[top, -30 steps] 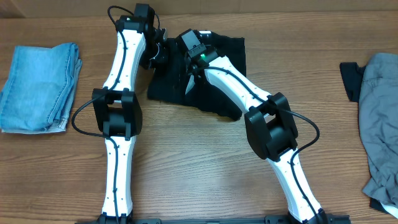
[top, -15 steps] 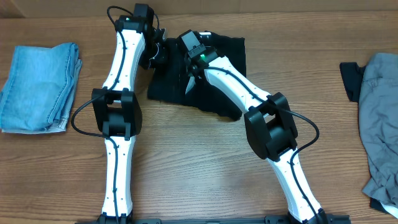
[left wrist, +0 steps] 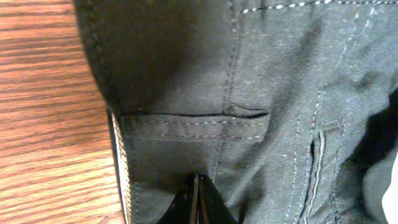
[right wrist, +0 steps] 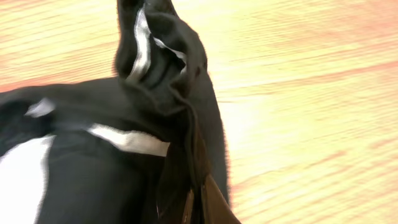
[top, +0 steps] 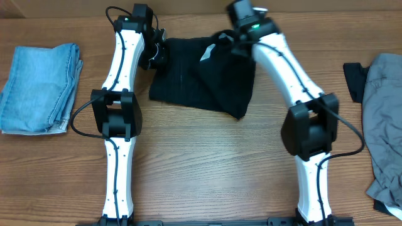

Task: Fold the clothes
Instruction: 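Spread the shorts' right end rightward with the right gripper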

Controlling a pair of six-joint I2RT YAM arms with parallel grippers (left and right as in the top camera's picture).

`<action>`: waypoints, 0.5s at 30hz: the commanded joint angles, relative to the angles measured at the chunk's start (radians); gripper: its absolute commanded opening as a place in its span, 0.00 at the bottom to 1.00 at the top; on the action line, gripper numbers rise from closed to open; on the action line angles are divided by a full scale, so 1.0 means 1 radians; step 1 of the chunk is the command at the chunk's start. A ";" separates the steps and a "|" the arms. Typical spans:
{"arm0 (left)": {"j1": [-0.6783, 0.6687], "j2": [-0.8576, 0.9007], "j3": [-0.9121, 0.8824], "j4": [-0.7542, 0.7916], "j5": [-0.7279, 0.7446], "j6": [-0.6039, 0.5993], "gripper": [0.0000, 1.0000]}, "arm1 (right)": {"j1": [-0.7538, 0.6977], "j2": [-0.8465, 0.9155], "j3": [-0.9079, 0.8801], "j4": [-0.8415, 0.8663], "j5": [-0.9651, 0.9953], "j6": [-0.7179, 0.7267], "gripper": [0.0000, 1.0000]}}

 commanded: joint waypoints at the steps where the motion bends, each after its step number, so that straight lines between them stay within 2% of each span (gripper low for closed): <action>1: 0.009 0.010 0.001 -0.008 0.010 0.023 0.04 | -0.101 -0.034 0.018 -0.041 -0.045 -0.025 0.04; 3: 0.013 0.010 0.001 -0.012 0.010 0.023 0.04 | -0.153 -0.034 0.018 -0.059 -0.073 -0.032 0.04; 8: 0.027 0.010 0.001 -0.011 0.010 0.023 0.04 | -0.320 -0.034 0.015 -0.111 -0.281 -0.266 0.05; 9: 0.032 0.010 0.001 -0.010 0.010 0.023 0.04 | -0.344 -0.034 0.009 -0.121 -0.283 -0.284 0.17; 10: 0.034 0.010 0.001 -0.010 0.010 0.023 0.04 | -0.370 -0.034 -0.002 -0.132 -0.282 -0.293 0.39; 11: 0.035 0.010 0.001 -0.011 0.010 0.023 0.04 | -0.391 -0.034 -0.013 -0.141 -0.279 -0.293 0.43; 14: 0.042 0.010 0.001 -0.019 0.010 0.023 0.04 | -0.455 -0.034 -0.042 -0.156 -0.280 -0.293 0.76; 15: 0.042 0.010 0.001 -0.020 0.010 0.023 0.04 | -0.474 -0.034 -0.051 -0.155 -0.280 -0.293 0.82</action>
